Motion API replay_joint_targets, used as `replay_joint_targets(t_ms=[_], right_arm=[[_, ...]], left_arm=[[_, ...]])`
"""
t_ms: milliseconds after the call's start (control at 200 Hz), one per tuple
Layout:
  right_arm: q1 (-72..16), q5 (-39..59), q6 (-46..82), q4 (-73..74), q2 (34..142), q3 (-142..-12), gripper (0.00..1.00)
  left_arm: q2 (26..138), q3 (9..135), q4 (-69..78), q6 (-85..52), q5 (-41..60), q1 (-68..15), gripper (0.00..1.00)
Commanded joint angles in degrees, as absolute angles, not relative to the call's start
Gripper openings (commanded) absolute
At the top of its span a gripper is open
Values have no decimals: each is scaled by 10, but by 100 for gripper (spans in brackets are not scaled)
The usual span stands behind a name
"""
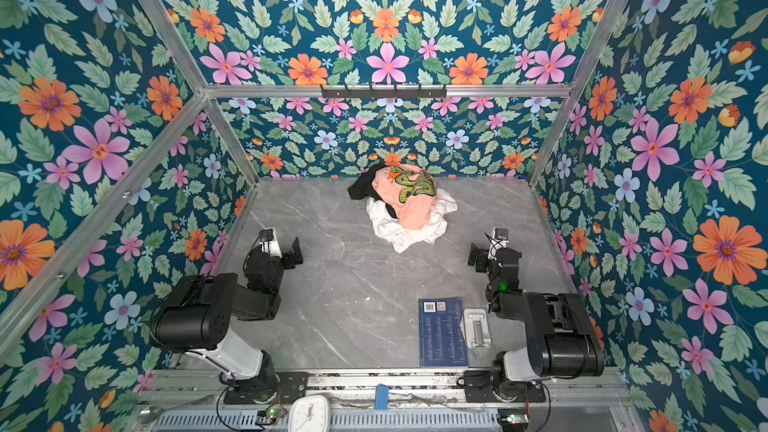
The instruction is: Pick out a specific cloth from the pile
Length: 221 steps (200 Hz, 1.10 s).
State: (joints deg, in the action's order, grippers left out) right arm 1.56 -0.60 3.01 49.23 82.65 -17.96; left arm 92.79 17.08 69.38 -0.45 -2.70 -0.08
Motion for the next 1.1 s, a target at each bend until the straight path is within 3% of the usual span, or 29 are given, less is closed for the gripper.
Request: replay_joint_targets(t_ms=[0,1100], right_arm=[[15,-5,33,496,824,-182,99],[16,-5,33,497,824,-181,99]], left_arm=[[928,169,710,-3,-23,0,100],[926,165,716,-2,-22,0,100]])
